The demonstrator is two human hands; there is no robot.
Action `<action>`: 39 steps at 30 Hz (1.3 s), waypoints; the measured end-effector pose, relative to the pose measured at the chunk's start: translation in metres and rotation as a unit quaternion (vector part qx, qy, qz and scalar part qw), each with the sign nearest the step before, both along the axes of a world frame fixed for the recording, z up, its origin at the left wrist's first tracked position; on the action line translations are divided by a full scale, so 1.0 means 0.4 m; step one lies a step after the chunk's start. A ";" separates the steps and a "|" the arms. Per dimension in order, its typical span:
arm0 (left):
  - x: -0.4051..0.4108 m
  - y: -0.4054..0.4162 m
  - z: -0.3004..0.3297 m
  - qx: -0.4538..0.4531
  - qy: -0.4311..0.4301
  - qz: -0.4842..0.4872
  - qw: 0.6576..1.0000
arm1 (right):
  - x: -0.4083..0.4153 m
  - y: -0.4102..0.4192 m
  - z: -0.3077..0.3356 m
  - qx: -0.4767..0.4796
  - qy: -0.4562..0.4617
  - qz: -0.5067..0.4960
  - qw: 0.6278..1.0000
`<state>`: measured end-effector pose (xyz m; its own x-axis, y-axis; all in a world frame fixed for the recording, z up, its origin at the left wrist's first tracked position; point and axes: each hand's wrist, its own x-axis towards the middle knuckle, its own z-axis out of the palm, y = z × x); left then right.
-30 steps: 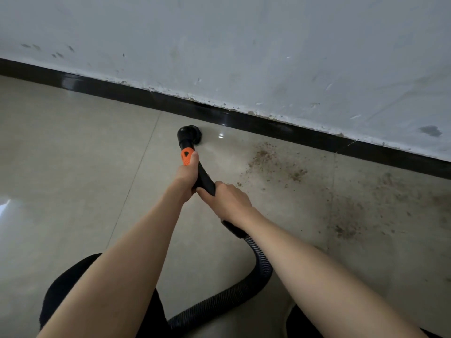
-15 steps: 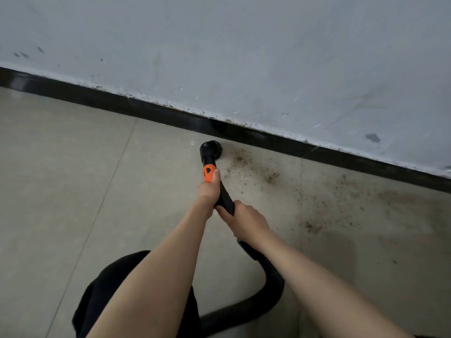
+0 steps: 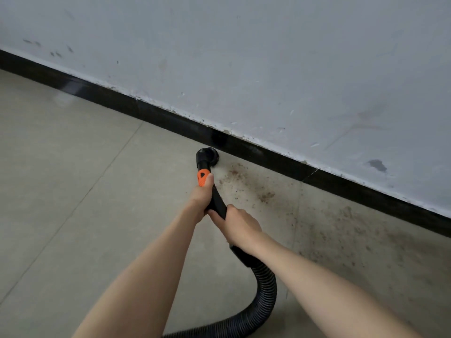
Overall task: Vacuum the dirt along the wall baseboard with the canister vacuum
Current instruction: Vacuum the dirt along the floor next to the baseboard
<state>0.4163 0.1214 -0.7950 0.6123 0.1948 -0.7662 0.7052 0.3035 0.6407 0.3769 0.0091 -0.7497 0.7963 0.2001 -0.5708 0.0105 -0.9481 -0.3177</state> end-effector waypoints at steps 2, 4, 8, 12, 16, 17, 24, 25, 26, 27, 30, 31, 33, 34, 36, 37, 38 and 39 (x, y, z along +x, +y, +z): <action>0.017 -0.041 0.001 -0.014 -0.008 0.014 1.000 | 0.026 -0.043 -0.007 -0.001 -0.005 0.015 1.000; 0.032 -0.087 0.005 -0.021 -0.007 0.025 0.999 | 0.049 -0.090 -0.013 -0.003 -0.011 0.022 1.000; 0.047 -0.182 0.016 -0.030 -0.007 0.027 0.999 | 0.077 -0.190 -0.021 -0.005 -0.027 0.036 0.999; 0.044 -0.245 0.013 -0.040 -0.013 0.032 0.999 | 0.078 -0.256 -0.021 0.000 -0.031 0.043 0.999; 0.037 -0.280 0.010 -0.023 -0.010 0.018 1.000 | 0.057 -0.288 -0.026 0.008 -0.028 0.031 0.999; 0.033 -0.286 0.010 -0.021 -0.011 0.015 1.000 | 0.049 -0.294 -0.027 0.008 -0.028 0.030 0.999; 0.008 -0.335 0.012 -0.015 -0.019 -0.004 1.000 | 0.007 -0.331 -0.022 0.003 -0.038 0.002 0.999; 0.006 -0.339 0.011 -0.013 -0.018 -0.011 1.000 | -0.001 -0.333 -0.023 0.000 -0.041 -0.002 0.999; 0.002 -0.342 0.012 -0.014 -0.016 -0.021 1.000 | -0.008 -0.334 -0.025 -0.003 -0.046 -0.006 0.999; -0.003 -0.344 0.014 -0.019 -0.013 -0.032 0.999 | -0.017 -0.334 -0.027 -0.007 -0.051 -0.010 0.999; -0.016 -0.345 0.019 -0.028 -0.008 -0.061 0.998 | -0.038 -0.332 -0.033 -0.005 -0.054 -0.026 0.998; -0.017 -0.343 0.020 -0.031 -0.012 -0.065 0.997 | -0.041 -0.330 -0.032 0.001 -0.051 -0.031 0.998; -0.017 -0.327 0.023 -0.033 -0.022 -0.067 0.997 | -0.040 -0.319 -0.026 0.016 -0.041 -0.037 0.998; -0.014 -0.315 0.023 -0.029 -0.026 -0.063 0.997 | -0.035 -0.309 -0.022 0.023 -0.035 -0.035 0.998; -0.009 -0.285 0.025 -0.014 -0.032 -0.048 0.998 | -0.020 -0.280 -0.016 0.035 -0.024 -0.026 0.999; -0.006 -0.268 0.028 -0.004 -0.035 -0.038 0.999 | -0.012 -0.263 -0.013 0.040 -0.020 -0.020 0.999; -0.002 -0.251 0.031 0.006 -0.037 -0.029 0.999 | -0.003 -0.245 -0.011 0.047 -0.016 -0.015 0.999; 0.003 -0.234 0.036 0.015 -0.038 -0.023 0.999 | 0.006 -0.228 -0.010 0.056 -0.014 -0.012 0.998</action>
